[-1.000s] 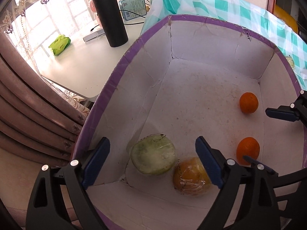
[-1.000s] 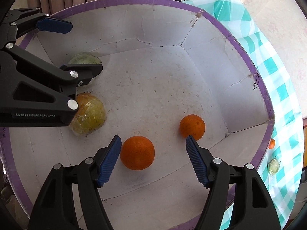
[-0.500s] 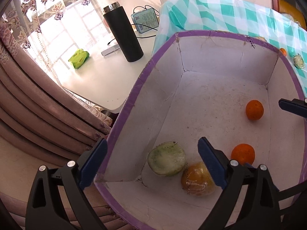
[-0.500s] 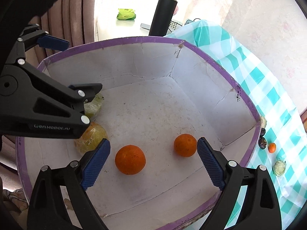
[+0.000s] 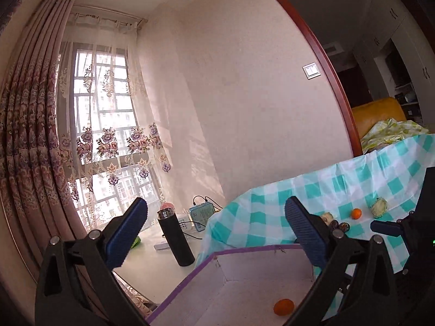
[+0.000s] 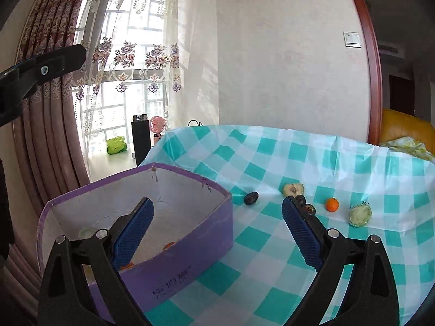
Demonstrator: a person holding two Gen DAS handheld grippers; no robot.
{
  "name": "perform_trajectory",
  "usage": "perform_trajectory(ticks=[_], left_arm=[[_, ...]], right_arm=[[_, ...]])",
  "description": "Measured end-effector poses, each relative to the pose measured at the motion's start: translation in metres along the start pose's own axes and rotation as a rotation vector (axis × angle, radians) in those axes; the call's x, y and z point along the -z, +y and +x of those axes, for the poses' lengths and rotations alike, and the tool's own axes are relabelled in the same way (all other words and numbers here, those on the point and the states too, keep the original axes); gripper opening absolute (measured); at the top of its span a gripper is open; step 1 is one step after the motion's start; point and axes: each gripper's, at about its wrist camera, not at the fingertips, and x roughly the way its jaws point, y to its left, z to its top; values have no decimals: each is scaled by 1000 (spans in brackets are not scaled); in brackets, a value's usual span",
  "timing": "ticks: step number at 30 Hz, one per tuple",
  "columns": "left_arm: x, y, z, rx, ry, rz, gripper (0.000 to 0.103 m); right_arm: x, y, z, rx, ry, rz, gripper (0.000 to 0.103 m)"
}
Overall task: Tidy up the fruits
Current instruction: 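Move both open tools back over the table, then grasp the wrapped cabbage half with the right tool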
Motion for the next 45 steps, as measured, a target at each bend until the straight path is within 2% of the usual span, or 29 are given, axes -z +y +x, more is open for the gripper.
perform_trajectory(ticks=[3,5,10,13,15,18,21,24,27,31,38,41,45], left_arm=[[-3,-41,0,118,9,1,101],[1,-70,8,197,43,-2,101],[30,-139,50,444,228,-85,101],[59,-184,85,520,350,-117,101],[80,-211,105,538,418,-118,101],[108,-236,137,559,521,-150,101],[128,-249,161,560,580,-185,101],[139,-256,184,566,661,-226,101],[140,-253,200,577,664,-315,101],[142,-254,222,607,703,-383,101],[161,-243,265,541,816,-534,101],[165,-240,277,523,828,-560,101],[162,-245,285,525,815,-534,101]], right_arm=[[16,-45,-4,124,44,61,92],[29,-78,-3,193,72,111,92],[57,-151,-3,349,135,236,92],[71,-190,11,422,230,296,92],[80,-211,19,454,276,328,92],[92,-239,28,455,319,398,92],[92,-251,35,445,325,416,92],[94,-262,53,452,372,403,92],[91,-276,67,427,381,446,92],[81,-282,90,437,381,395,92],[64,-284,141,426,418,327,92],[58,-283,164,430,439,289,92],[52,-284,193,455,489,259,92]])
